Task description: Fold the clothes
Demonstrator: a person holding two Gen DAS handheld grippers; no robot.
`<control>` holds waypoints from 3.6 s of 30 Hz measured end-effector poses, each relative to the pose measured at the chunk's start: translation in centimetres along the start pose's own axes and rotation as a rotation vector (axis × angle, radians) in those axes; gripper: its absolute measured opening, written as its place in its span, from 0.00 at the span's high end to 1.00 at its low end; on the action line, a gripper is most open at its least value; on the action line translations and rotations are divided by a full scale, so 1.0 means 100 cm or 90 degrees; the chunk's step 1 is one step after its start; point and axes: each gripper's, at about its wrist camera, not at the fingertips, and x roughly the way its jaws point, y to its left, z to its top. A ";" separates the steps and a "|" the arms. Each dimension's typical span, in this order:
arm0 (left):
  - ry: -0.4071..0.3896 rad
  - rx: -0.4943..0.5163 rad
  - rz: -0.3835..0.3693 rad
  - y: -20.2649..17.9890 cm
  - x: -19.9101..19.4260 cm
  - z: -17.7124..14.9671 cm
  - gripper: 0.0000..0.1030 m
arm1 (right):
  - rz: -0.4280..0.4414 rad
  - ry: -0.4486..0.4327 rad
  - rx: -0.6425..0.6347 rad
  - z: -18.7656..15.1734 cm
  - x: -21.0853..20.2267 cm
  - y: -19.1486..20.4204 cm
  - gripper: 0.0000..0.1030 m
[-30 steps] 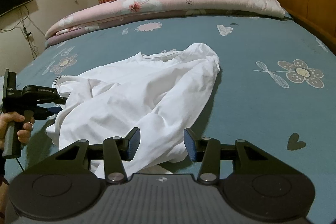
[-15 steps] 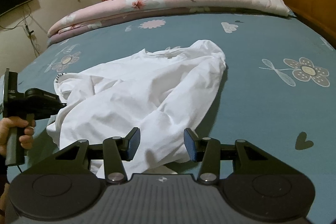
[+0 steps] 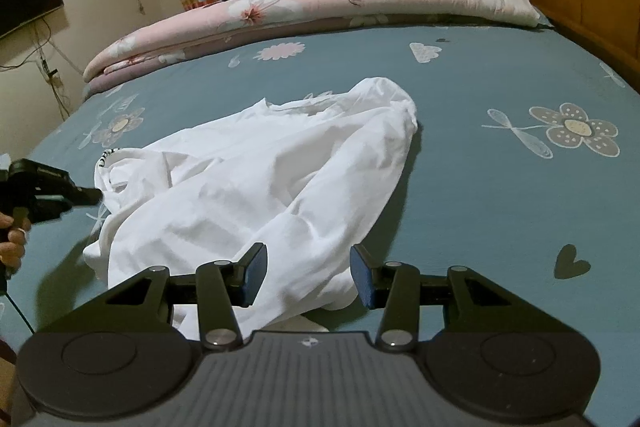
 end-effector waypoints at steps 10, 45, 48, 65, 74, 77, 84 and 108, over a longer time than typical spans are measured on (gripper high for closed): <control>0.007 -0.048 -0.088 -0.012 0.038 -0.027 0.84 | -0.007 0.004 -0.007 -0.002 0.002 -0.001 0.48; -0.079 -0.033 0.052 0.076 -0.053 0.042 0.64 | -0.026 0.008 -0.025 0.002 0.004 0.002 0.48; -0.069 -0.052 0.025 0.085 -0.046 0.027 0.58 | -0.027 0.008 -0.029 0.002 0.003 0.004 0.48; -0.084 0.074 0.089 0.056 -0.074 0.012 0.99 | -0.028 -0.005 -0.039 0.006 -0.010 0.012 0.48; -0.129 0.101 0.219 0.082 -0.144 0.064 0.99 | -0.022 -0.011 -0.034 0.005 -0.010 0.015 0.48; -0.132 0.100 0.252 0.089 -0.144 0.079 0.99 | -0.020 -0.007 -0.037 0.004 -0.008 0.019 0.48; -0.059 0.080 0.158 0.096 -0.117 0.073 0.70 | -0.026 -0.002 -0.041 0.004 -0.006 0.021 0.48; -0.014 0.190 0.266 0.105 -0.113 0.024 0.96 | -0.018 0.007 -0.044 0.001 0.000 0.030 0.48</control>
